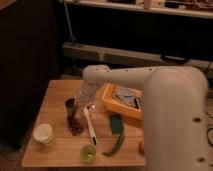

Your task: Stack cups into tray

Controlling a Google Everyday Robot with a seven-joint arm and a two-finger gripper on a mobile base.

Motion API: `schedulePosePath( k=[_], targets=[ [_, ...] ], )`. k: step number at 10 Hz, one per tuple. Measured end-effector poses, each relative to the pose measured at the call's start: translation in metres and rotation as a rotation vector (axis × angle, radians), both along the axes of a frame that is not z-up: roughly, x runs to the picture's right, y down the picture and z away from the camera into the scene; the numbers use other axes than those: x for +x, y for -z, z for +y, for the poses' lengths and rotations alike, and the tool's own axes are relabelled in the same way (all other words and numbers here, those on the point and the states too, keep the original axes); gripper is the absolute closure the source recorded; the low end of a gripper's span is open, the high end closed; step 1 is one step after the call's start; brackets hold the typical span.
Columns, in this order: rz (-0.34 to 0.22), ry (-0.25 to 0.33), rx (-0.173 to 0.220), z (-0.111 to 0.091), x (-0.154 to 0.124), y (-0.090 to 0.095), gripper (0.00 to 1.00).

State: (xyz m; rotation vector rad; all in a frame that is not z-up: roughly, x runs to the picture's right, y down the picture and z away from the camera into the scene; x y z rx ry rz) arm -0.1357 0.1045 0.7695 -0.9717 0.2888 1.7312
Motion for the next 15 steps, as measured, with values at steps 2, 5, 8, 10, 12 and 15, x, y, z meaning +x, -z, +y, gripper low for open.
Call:
schedulePosePath(
  k=[2,5,8,10,12,15],
  targets=[
    [0.039,-0.018,0.006,0.025,0.034,0.045,1.0],
    [0.094,-0.038,0.004,0.064,0.076,0.105,1.0],
    [0.153,-0.016,-0.008,0.12,0.113,0.173,1.0],
    [0.169,0.031,-0.019,0.156,0.116,0.205,1.0],
    [0.171,0.054,-0.026,0.174,0.109,0.216,1.0],
    [0.143,0.06,-0.015,0.172,0.093,0.203,1.0]
  ],
)
